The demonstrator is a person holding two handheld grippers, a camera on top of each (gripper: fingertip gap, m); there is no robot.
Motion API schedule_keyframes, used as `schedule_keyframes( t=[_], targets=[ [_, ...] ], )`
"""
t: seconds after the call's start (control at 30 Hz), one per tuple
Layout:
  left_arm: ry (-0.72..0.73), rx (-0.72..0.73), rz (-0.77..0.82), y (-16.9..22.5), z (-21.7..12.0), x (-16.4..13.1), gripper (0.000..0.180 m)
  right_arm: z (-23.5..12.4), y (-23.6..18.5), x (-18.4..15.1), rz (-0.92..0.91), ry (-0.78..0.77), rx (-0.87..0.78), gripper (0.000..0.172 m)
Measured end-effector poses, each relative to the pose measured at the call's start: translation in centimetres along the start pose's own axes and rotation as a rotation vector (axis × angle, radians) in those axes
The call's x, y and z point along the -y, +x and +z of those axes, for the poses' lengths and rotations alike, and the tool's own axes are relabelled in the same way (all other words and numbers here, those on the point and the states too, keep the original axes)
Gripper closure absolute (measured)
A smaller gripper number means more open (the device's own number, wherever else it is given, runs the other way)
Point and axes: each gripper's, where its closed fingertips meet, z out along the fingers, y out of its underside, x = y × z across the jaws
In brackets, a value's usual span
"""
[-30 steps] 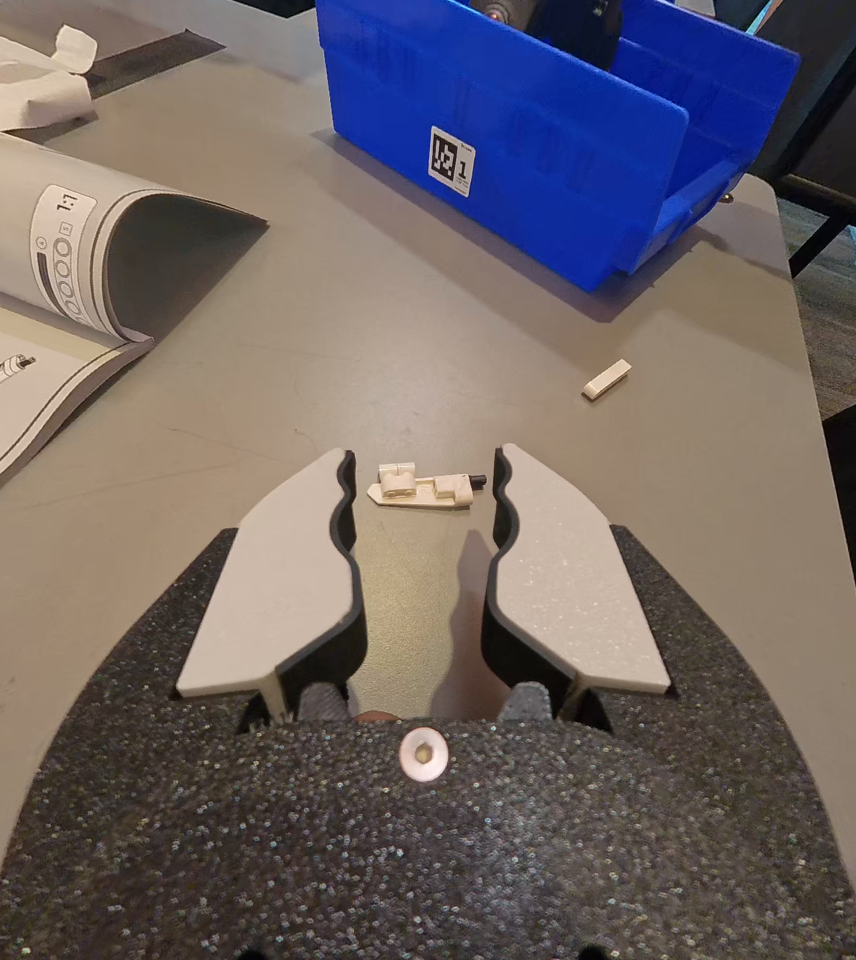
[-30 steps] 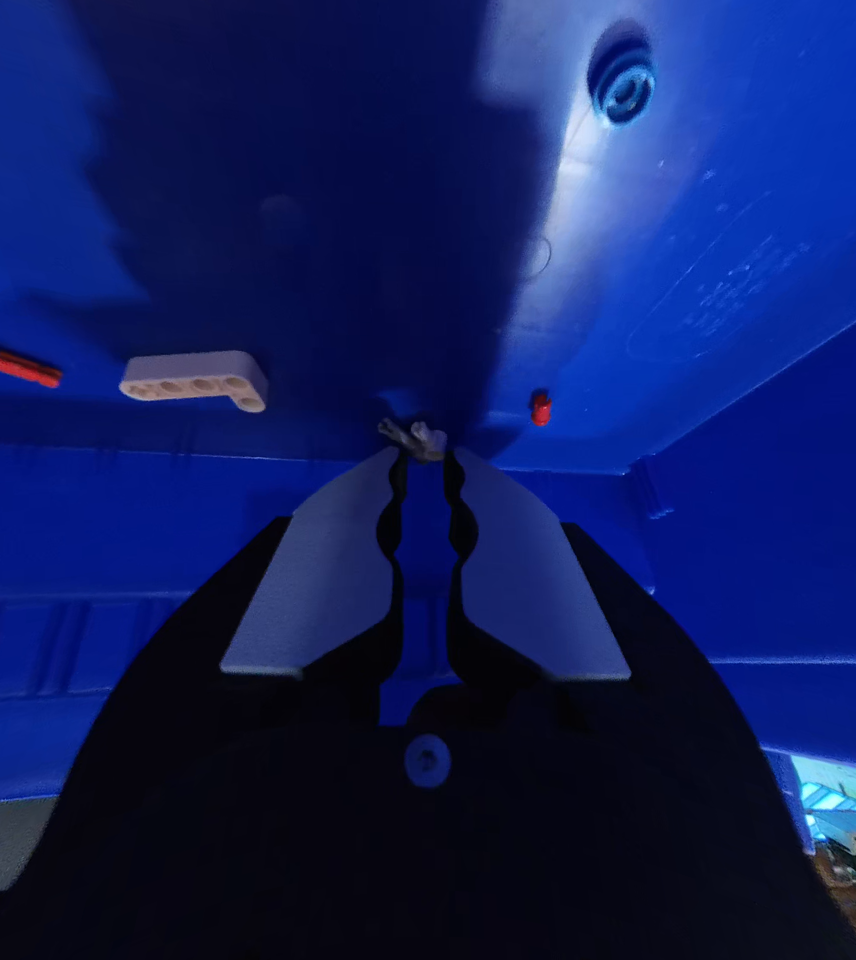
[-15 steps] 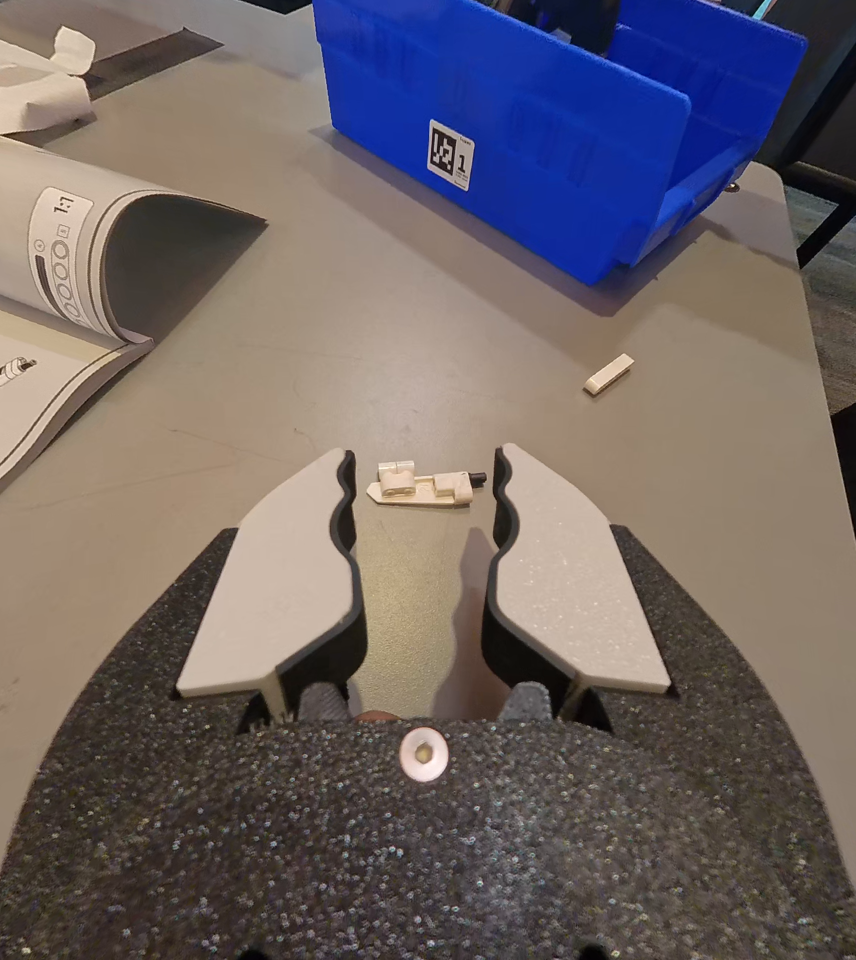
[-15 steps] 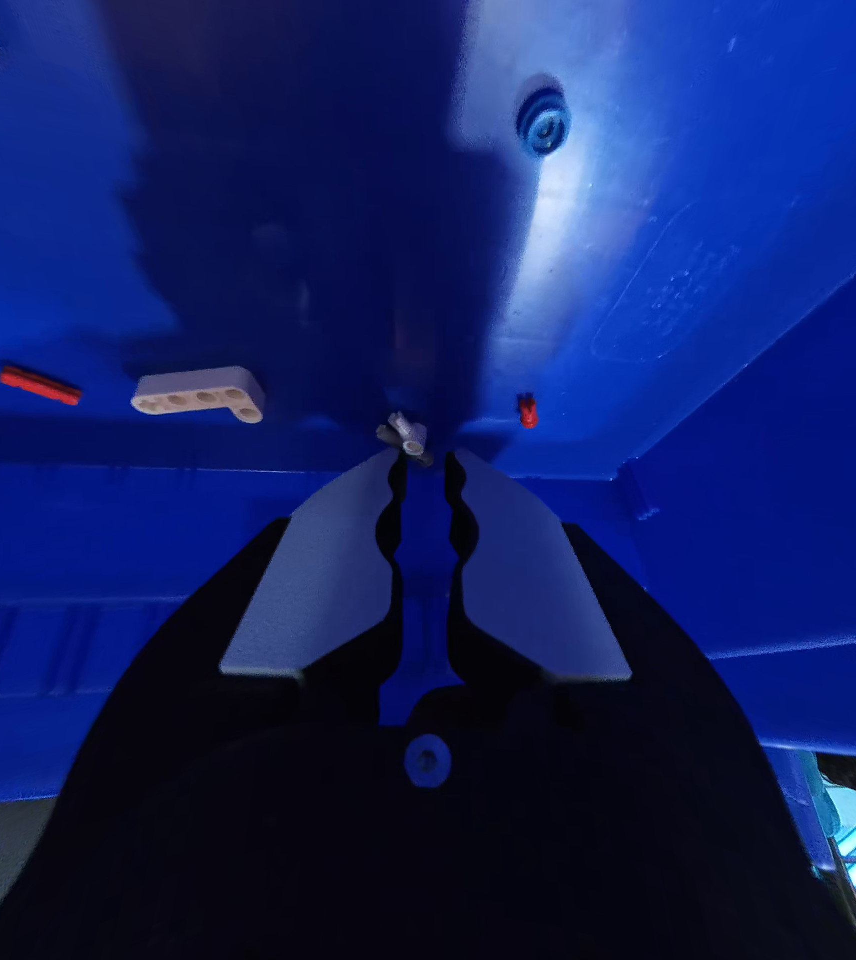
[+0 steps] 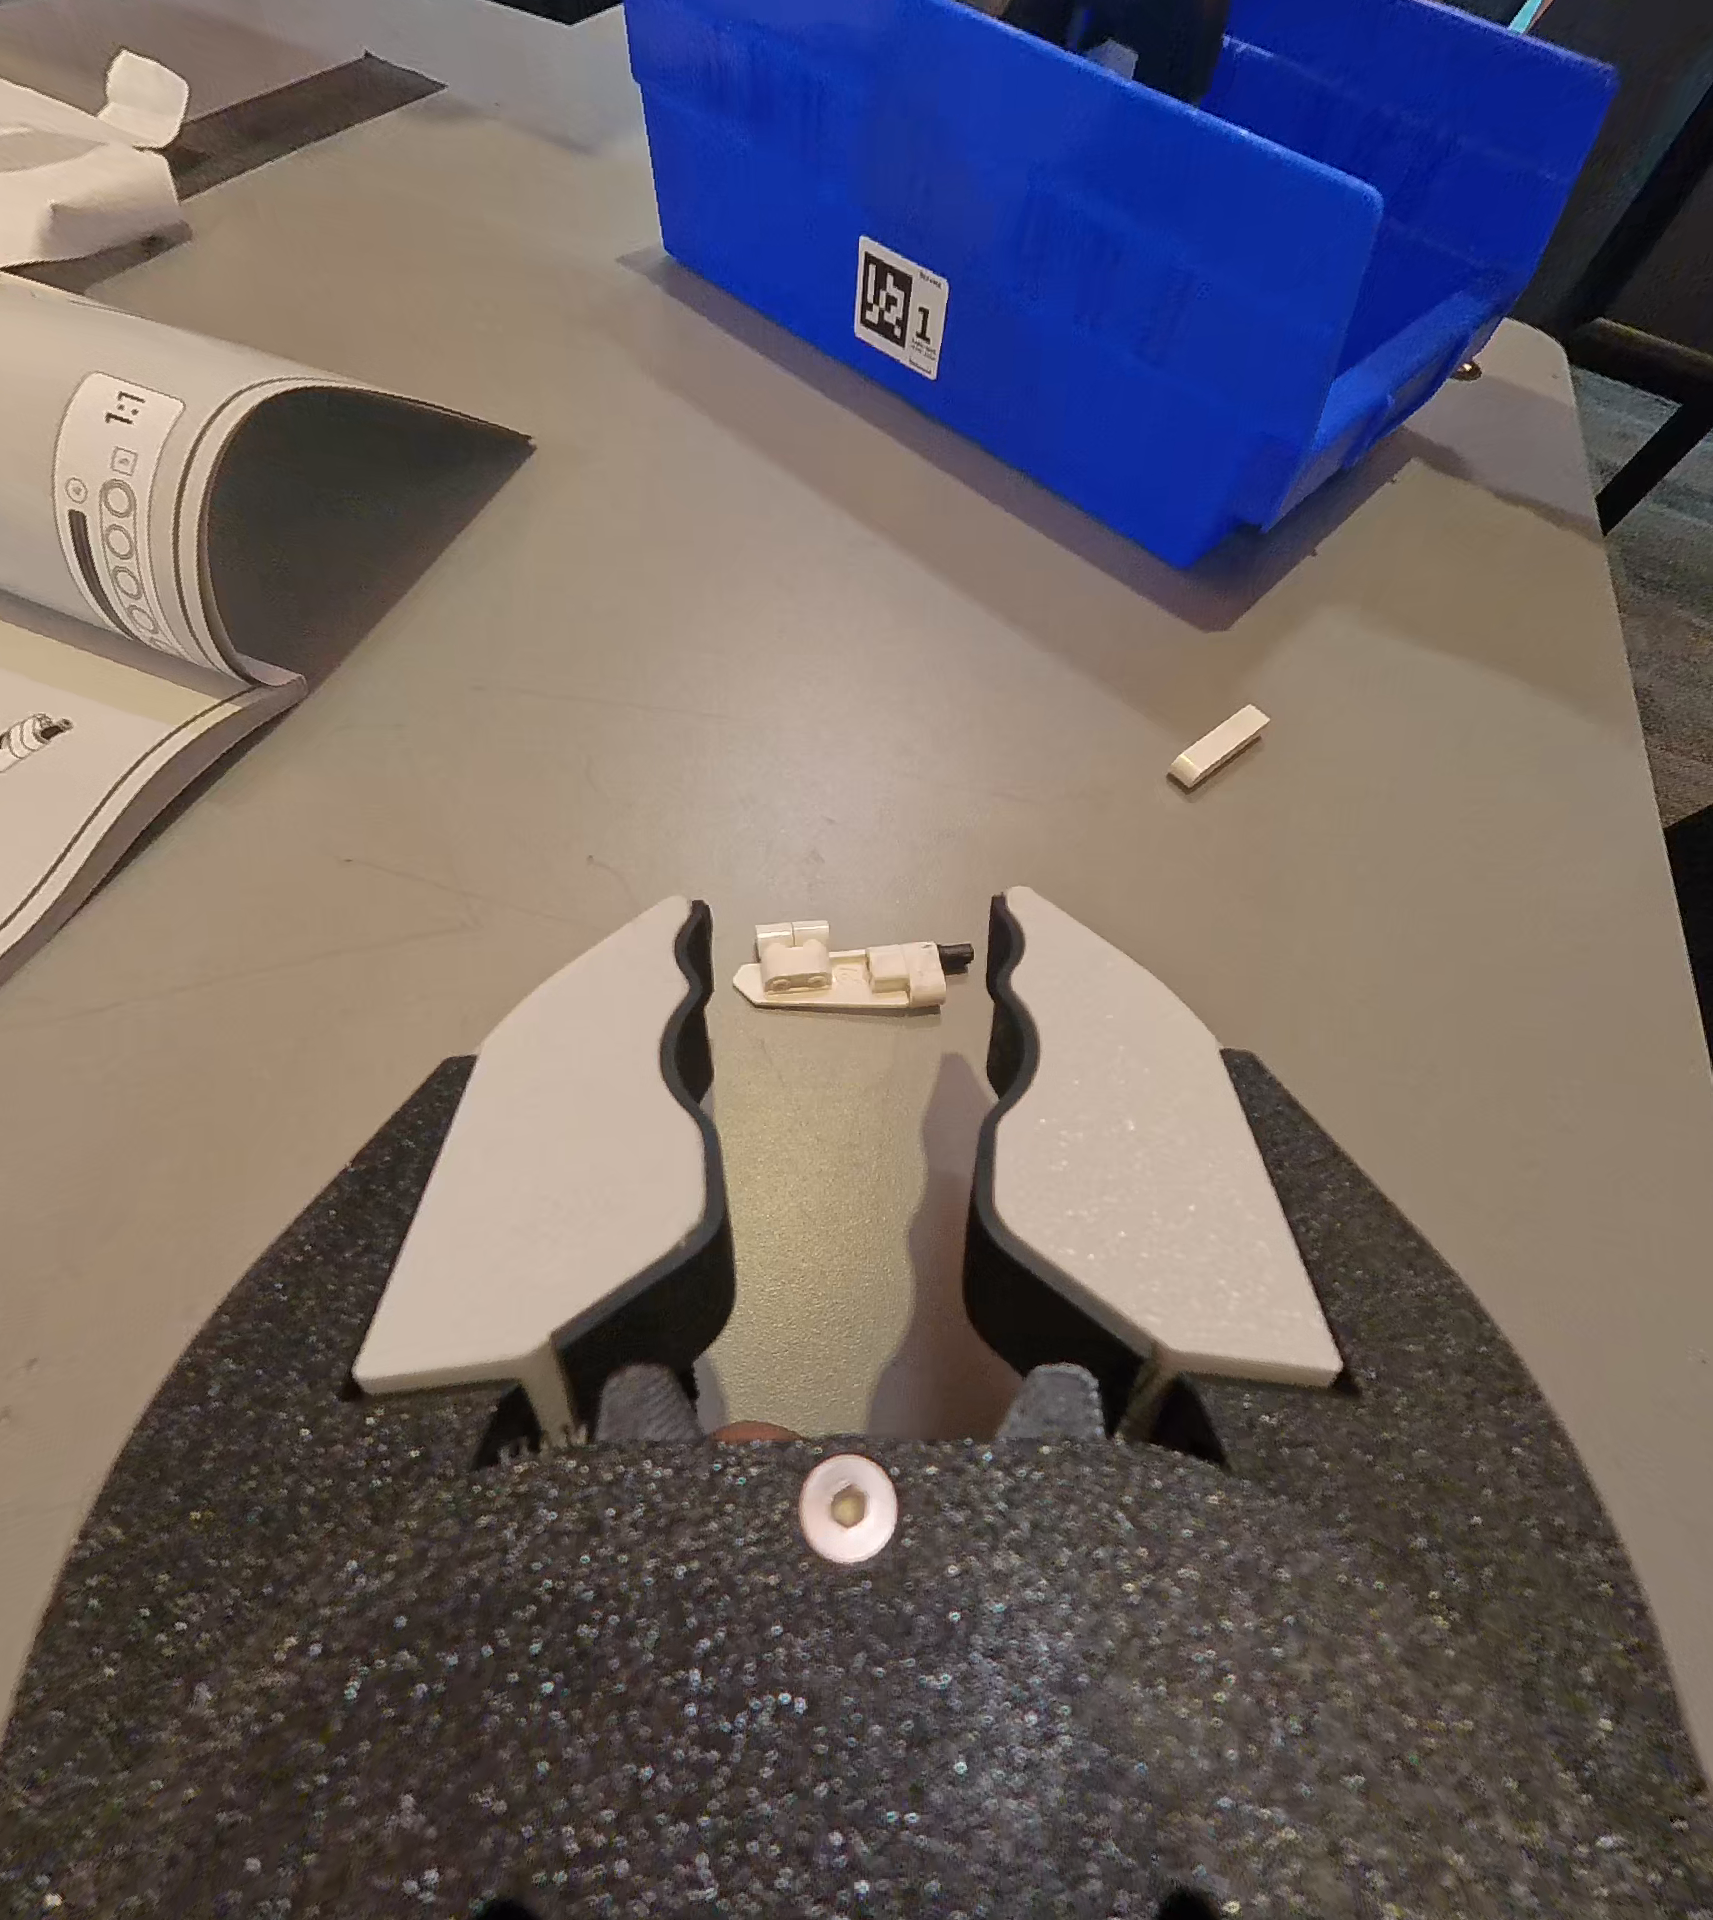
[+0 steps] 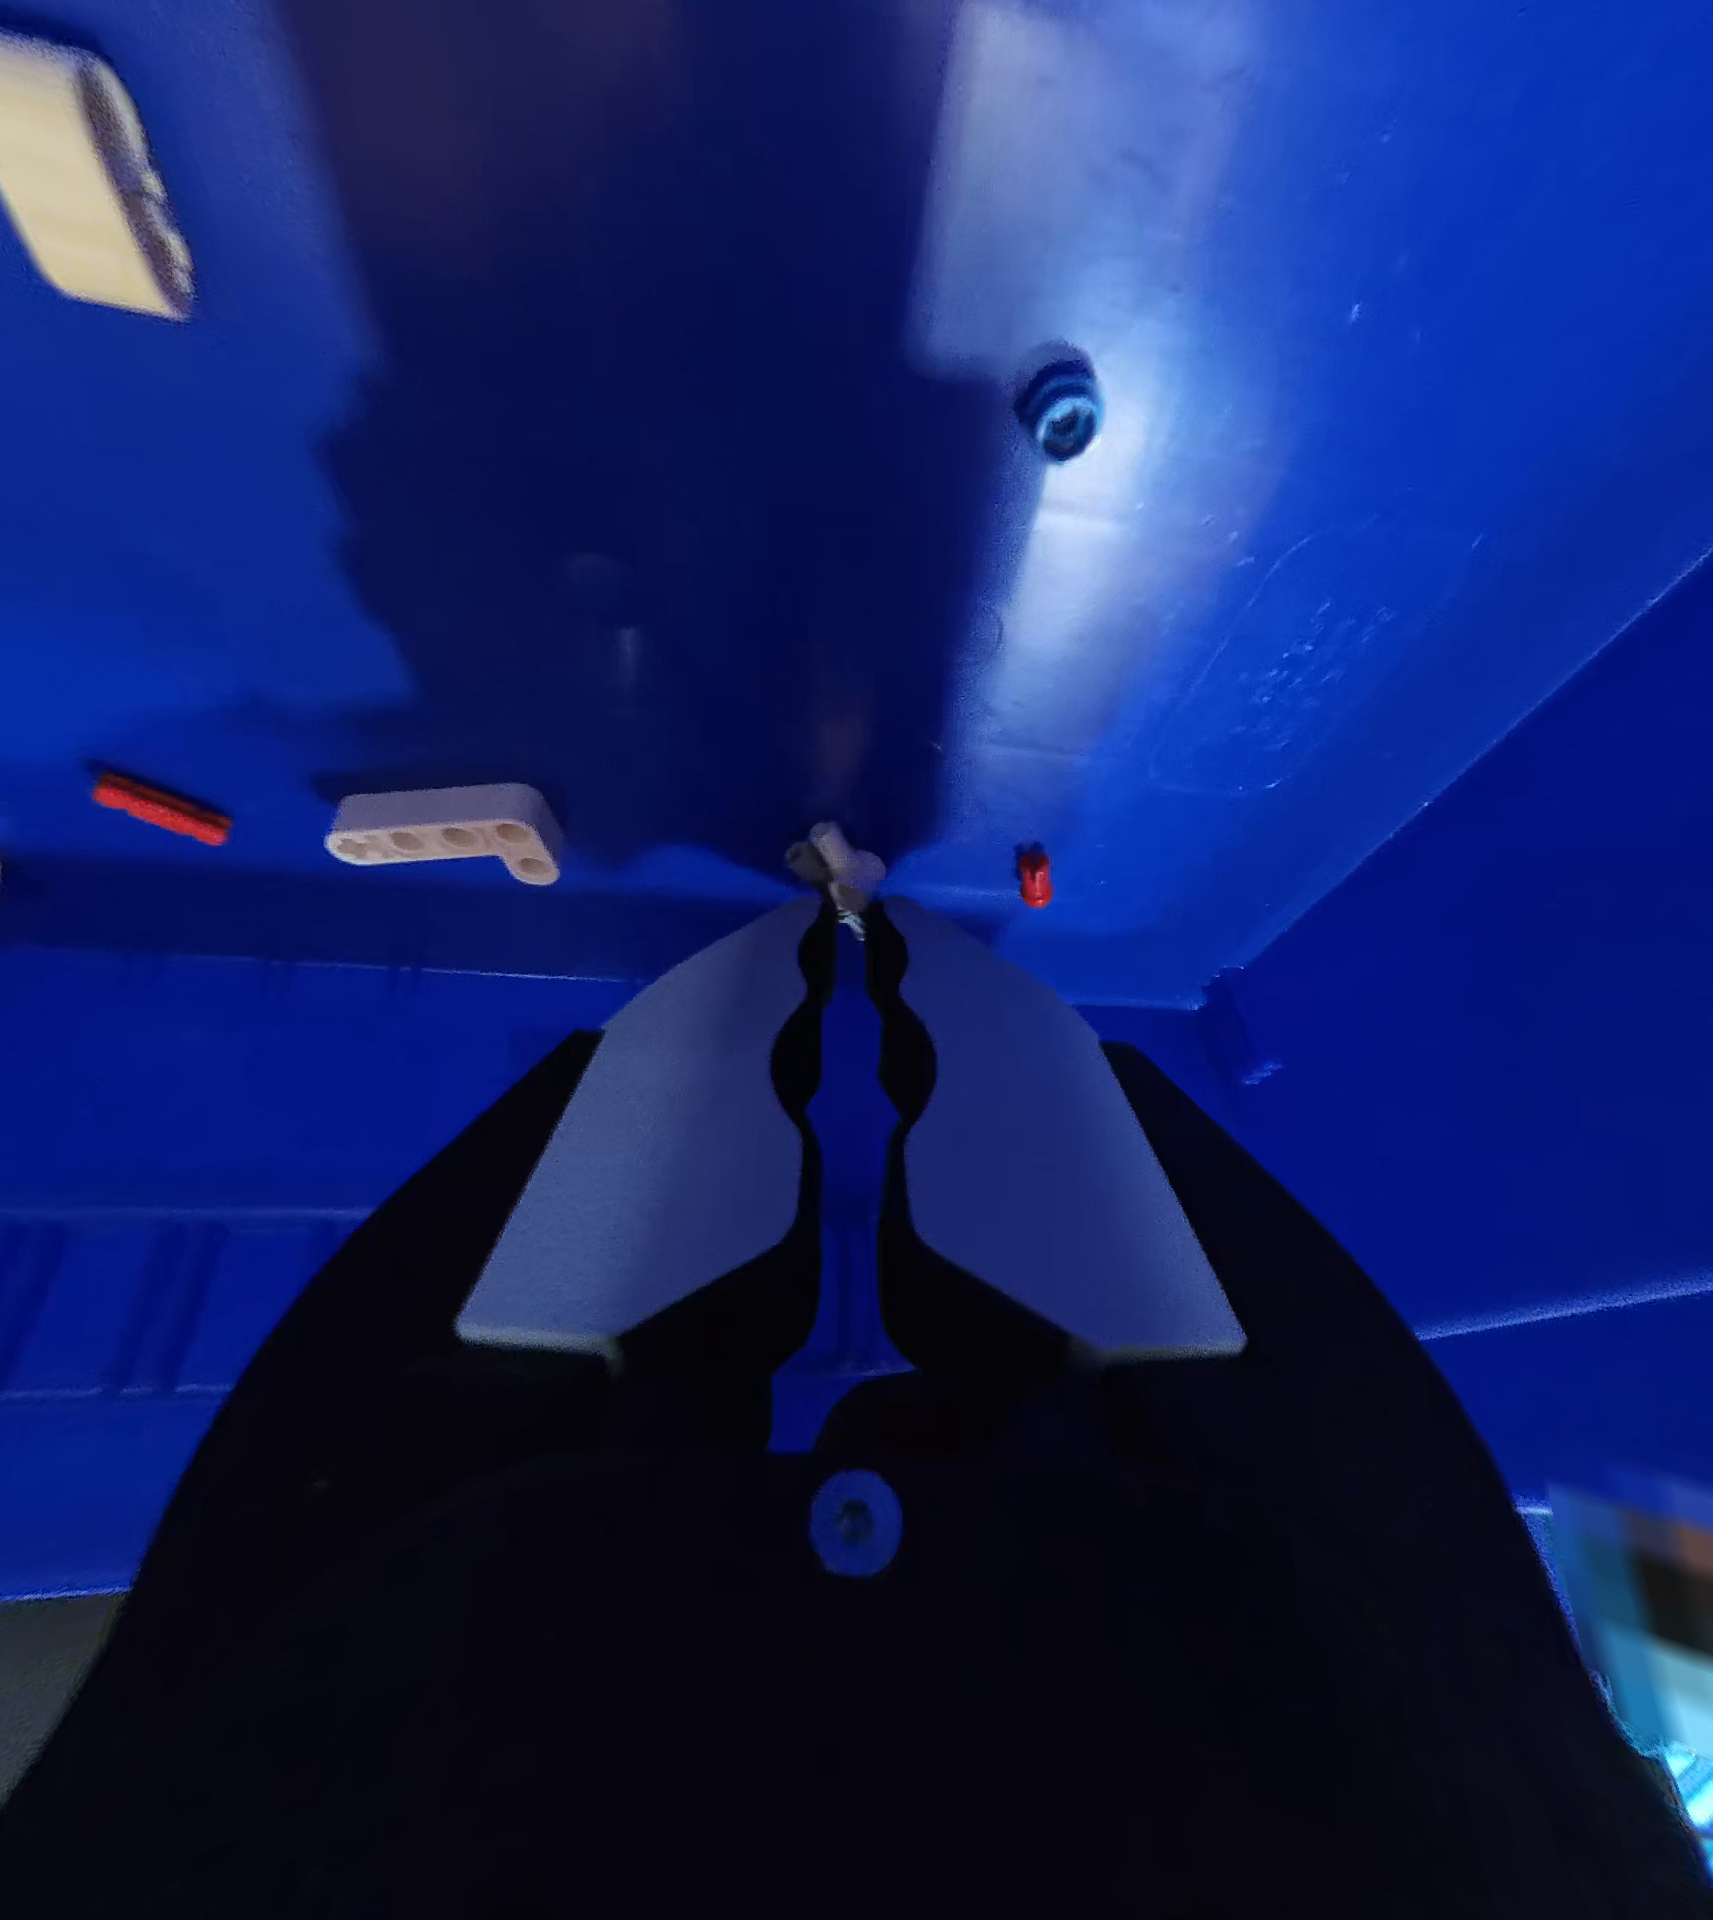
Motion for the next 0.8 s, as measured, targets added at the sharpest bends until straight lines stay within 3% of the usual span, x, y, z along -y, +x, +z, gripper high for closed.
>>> schedule_keyframes(
  t=[0.13,0.47,0.67,0.8],
  targets=[
    [0.0,0.0,0.0,0.0,0.0,0.0,0.129,-0.5,-0.1,0.2,0.005,0.031,0.005,0.171],
    [-0.001,-0.002,-0.003,0.0,0.0,0.0,0.129,-0.8,0.0,0.9,0.023,0.08,0.023,0.157],
    [-0.002,-0.002,-0.003,0.0,0.0,0.0,0.129,0.1,0.2,0.8,0.002,0.035,0.011,0.163],
    [0.0,-0.003,-0.007,0.0,0.0,0.0,0.129,-1.4,-1.5,1.6,0.019,0.108,0.062,0.164]
  ],
)
